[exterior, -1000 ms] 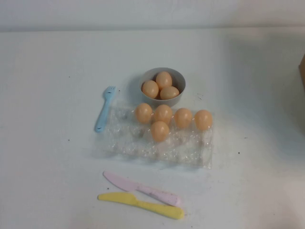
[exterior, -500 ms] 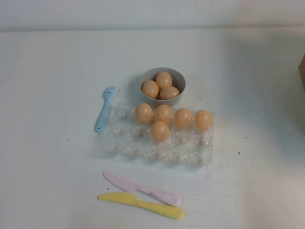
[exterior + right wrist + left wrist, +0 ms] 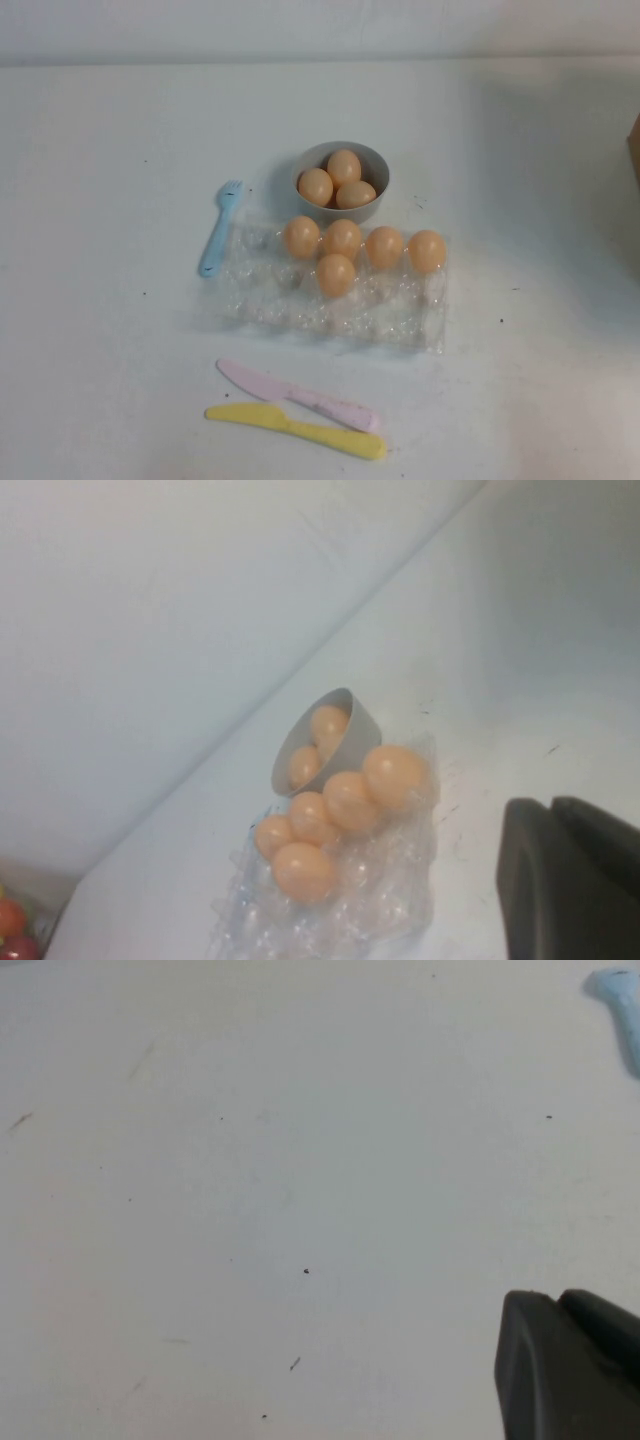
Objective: Take an egg out of the egg box
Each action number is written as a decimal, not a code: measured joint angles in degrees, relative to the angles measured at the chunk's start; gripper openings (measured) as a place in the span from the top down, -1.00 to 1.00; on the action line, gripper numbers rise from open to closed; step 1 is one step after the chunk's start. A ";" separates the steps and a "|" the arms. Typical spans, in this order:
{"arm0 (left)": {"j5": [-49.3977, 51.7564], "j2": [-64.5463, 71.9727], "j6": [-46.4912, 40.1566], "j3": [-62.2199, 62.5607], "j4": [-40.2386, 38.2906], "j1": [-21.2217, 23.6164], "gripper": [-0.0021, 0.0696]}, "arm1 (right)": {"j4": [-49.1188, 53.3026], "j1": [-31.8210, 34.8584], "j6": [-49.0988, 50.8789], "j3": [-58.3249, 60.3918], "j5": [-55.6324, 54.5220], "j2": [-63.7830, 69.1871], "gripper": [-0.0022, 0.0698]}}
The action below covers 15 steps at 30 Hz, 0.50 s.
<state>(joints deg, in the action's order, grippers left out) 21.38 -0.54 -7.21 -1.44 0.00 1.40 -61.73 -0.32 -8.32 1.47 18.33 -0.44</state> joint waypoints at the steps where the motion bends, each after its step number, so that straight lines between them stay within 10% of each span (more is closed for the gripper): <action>1: 0.00 0.00 0.00 0.00 0.00 0.00 0.95 | 0.05 0.00 -0.60 0.00 0.36 0.00 0.99; 15: 0.00 0.00 0.00 0.00 0.00 0.00 0.95 | 22.34 0.00 -2.01 -24.10 5.72 25.67 0.99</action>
<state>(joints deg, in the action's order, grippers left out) 21.38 -0.54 -7.21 -1.44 0.00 1.40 -39.40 -0.32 -10.33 -22.63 24.06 25.23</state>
